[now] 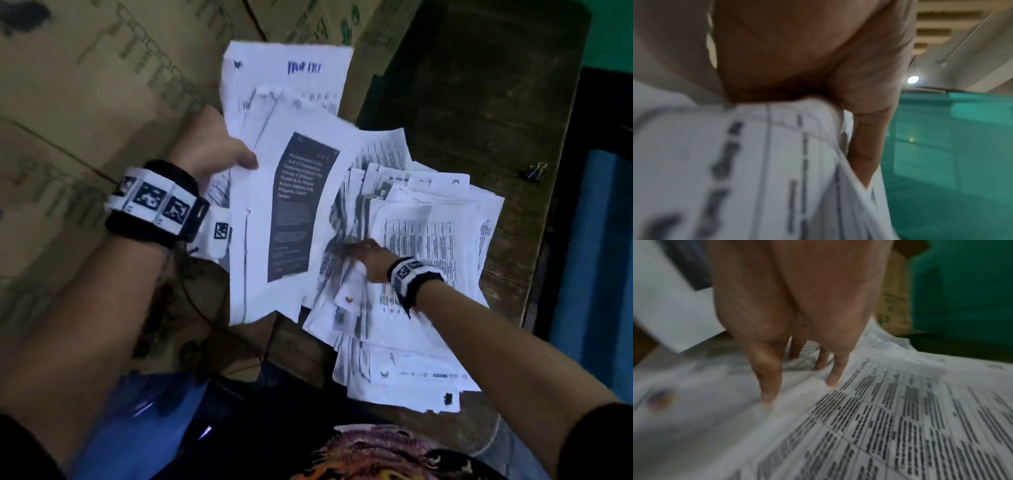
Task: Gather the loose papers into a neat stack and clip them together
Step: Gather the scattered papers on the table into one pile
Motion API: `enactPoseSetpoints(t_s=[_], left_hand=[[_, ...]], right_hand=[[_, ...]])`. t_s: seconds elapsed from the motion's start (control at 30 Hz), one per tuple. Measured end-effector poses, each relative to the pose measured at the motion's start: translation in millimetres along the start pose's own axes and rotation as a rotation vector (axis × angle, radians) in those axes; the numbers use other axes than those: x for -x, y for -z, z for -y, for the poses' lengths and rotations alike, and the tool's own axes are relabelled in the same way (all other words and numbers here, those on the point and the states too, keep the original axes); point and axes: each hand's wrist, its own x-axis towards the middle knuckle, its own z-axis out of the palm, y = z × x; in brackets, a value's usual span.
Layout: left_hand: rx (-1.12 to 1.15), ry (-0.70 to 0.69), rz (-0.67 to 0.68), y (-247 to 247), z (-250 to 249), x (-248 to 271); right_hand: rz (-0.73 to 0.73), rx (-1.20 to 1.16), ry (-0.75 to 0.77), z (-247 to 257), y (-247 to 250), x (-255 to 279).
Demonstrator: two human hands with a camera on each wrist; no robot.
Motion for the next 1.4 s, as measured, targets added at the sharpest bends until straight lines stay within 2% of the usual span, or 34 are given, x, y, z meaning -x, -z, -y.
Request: enactPoseSetpoints(t_s=[0.07, 0.17, 0.23, 0.3, 0.4, 0.47, 0.53, 0.7, 0.83, 0.9, 0.93, 1.03, 1.2, 1.33, 1.4], left_hand=[[-0.019, -0.067, -0.037, 21.4, -18.5, 24.4], [-0.055, -0.099, -0.022, 40.3, -44.0, 60.1], [-0.031, -0.140, 0.051, 38.6, -51.8, 65.9], [0.030, -0.193, 0.149, 28.7, -54.2, 63.5], [0.211, -0.217, 0.352, -6.2, -48.8, 47.9], [0.238, -0.193, 0.475, -37.5, -45.6, 40.8], [0.233, -0.160, 0.576, -70.3, -36.2, 26.9], [0.081, -0.151, 0.790, -149.2, -17.0, -4.8], [-0.236, -0.246, 0.928, -210.7, 2.6, -35.7], [-0.473, -0.281, 0.927, -228.5, 9.0, -46.5], [-0.554, -0.249, 0.916, -224.0, 3.3, -37.6], [-0.687, -0.224, 0.868, -224.1, 10.2, -35.8], [-0.588, -0.318, 0.766, -212.5, 30.9, -59.2], [-0.472, -0.375, 0.749, -163.2, 17.0, -78.1], [-0.507, -0.411, 0.672, -131.4, 9.0, -94.5]], right_hand=[[-0.139, -0.381, -0.033, 2.1, 17.3, 7.8], [-0.458, -1.010, -0.104, 10.1, 48.4, 31.0], [-0.587, -1.376, -0.031, 6.1, 66.6, 50.9], [-0.606, -1.518, 0.098, -2.3, 84.5, 75.2], [-0.580, -1.490, 0.227, -14.4, 98.4, 104.0], [-0.551, -1.451, 0.192, -26.3, 94.7, 114.9], [-0.519, -1.523, 0.103, -44.0, 77.1, 121.8], [-0.604, -1.680, -0.166, -75.6, 17.4, 139.4], [-0.700, -1.710, -0.399, -91.2, -19.3, 149.2], [-0.740, -1.716, -0.491, -98.5, -33.2, 152.1], [-0.754, -1.705, -0.528, -102.3, -38.9, 152.2], [-0.782, -1.667, -0.631, -112.4, -48.0, 150.3], [-0.779, -1.490, -0.771, -124.7, -47.4, 142.2], [-0.746, -1.200, -0.825, -136.5, -35.8, 136.0], [-0.728, -1.106, -0.815, -143.1, -29.6, 131.6]])
